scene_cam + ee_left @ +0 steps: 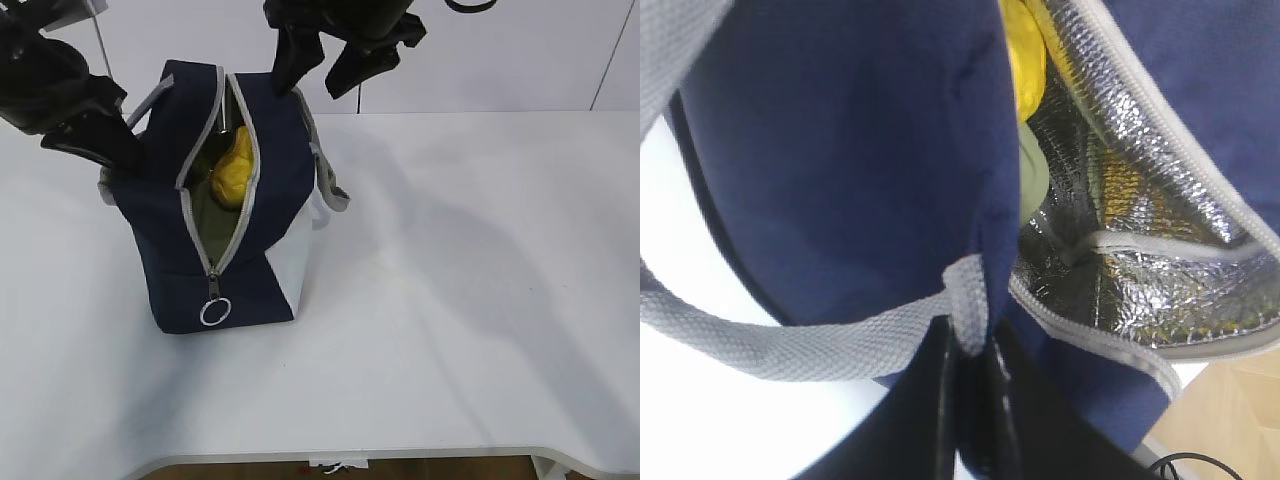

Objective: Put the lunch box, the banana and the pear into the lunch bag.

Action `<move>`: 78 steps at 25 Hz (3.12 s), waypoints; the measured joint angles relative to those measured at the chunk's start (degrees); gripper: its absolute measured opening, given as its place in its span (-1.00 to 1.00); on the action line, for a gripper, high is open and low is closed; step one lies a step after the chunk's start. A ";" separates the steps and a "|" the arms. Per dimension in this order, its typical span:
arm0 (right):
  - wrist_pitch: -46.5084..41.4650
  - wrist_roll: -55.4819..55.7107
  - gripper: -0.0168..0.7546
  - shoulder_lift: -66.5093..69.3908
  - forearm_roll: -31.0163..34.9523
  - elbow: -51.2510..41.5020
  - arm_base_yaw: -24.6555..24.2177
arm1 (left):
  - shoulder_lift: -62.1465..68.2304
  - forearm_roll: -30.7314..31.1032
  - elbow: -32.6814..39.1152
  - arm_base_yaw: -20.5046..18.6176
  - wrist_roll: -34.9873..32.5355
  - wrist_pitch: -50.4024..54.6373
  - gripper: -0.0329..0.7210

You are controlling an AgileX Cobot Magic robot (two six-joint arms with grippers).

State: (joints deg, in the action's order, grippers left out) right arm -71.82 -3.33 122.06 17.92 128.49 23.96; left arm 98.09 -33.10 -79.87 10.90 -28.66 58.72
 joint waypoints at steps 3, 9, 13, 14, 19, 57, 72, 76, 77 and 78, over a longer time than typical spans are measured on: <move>0.00 0.19 0.38 0.58 -0.49 -0.40 0.00 | 0.00 -0.24 0.00 0.00 0.00 0.00 -0.90; 0.00 0.28 0.38 3.62 -0.29 -0.63 0.00 | 0.00 -0.37 0.00 0.00 0.00 0.00 -0.90; 0.00 0.41 0.27 5.16 0.70 -0.75 0.00 | 0.00 -0.46 0.00 0.00 0.00 0.00 -0.90; 0.00 0.41 0.15 5.16 0.82 -0.75 0.00 | 0.00 -0.46 0.00 0.00 0.00 0.00 -0.90; 0.00 -2.74 -0.85 5.16 0.82 -0.75 0.00 | 0.00 -1.73 0.00 0.00 0.00 0.00 -0.90; -0.06 0.47 -0.94 -7.22 -12.79 -12.48 0.00 | 6.60 -36.03 0.10 8.69 -18.41 -10.20 -0.90; 0.16 3.33 0.08 -6.73 -11.68 -8.71 0.00 | 5.99 -36.66 0.10 6.59 -18.67 -7.21 -0.30; 0.16 3.33 0.09 -8.27 -11.13 -8.60 0.00 | 3.51 -36.19 0.10 2.74 -18.66 -2.46 -0.28; 0.06 3.33 0.09 -8.91 -10.78 -8.60 0.00 | 3.09 -36.05 0.10 1.86 -18.66 -0.43 -0.28; 0.06 3.33 0.09 -9.48 -10.37 -8.60 0.00 | 2.69 -35.80 0.10 1.06 -18.66 1.73 -0.28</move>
State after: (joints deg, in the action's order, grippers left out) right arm -71.76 0.00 112.58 7.55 119.89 23.96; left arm 100.77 -68.90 -79.77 11.96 -47.32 60.45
